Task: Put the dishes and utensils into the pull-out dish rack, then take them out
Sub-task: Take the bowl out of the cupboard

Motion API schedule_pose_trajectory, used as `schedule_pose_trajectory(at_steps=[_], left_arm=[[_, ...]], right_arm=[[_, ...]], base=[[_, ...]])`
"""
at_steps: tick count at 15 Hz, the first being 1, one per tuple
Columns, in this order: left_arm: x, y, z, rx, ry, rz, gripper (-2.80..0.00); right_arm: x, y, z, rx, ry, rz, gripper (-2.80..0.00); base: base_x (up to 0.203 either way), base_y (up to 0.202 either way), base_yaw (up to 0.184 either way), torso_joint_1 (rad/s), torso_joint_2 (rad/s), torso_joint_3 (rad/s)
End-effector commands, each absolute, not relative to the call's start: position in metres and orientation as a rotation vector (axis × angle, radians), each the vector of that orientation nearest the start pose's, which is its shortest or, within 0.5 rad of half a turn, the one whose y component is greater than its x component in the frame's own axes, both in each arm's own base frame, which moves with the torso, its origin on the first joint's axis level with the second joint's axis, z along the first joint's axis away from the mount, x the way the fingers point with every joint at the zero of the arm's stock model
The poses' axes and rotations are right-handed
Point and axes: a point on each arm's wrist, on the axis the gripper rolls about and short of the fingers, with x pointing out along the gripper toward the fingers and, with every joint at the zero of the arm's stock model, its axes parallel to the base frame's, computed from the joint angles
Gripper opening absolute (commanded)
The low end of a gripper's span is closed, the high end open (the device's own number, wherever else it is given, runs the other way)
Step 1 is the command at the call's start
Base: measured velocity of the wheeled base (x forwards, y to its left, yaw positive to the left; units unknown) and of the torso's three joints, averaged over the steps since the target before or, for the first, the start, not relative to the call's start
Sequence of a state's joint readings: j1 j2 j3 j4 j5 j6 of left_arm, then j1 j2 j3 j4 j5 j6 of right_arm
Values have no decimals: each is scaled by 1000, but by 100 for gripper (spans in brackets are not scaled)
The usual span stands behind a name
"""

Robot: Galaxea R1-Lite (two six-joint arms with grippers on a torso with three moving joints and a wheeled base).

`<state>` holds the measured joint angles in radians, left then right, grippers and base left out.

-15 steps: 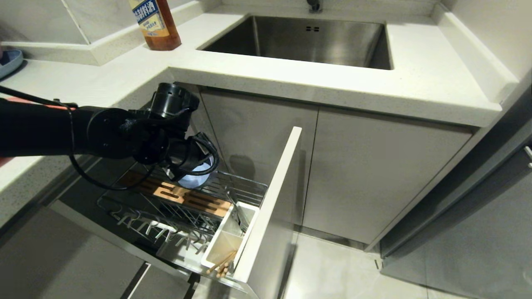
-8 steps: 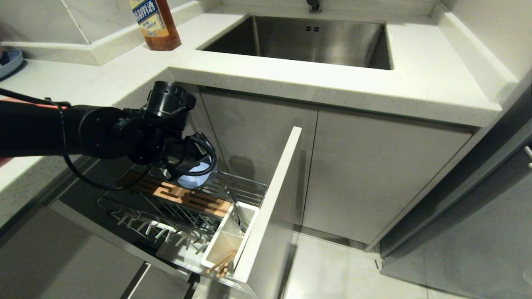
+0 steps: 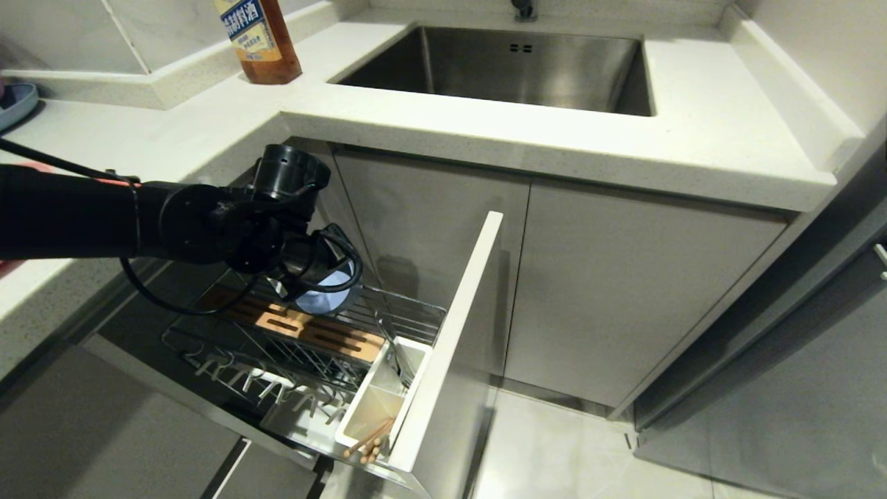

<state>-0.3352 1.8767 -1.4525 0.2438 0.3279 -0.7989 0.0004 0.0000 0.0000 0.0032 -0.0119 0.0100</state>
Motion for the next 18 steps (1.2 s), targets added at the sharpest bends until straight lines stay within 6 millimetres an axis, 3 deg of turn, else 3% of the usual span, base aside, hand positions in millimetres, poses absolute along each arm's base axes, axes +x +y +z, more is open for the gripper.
schedule_pose_trajectory(at_steps=[1, 7, 18], left_arm=[[354, -114, 206, -547, 620, 258, 0], [375, -117, 191, -510, 651, 238, 0], [382, -115, 186, -474, 643, 229, 0]], right_arm=[[-23, 0, 75, 11, 5, -11, -280], [-23, 0, 75, 10, 5, -12, -280], [-23, 0, 75, 9, 5, -12, -280]], base=[[0, 0, 0, 0, 0, 0], [0, 0, 0, 0, 0, 0], [0, 0, 0, 0, 0, 0]])
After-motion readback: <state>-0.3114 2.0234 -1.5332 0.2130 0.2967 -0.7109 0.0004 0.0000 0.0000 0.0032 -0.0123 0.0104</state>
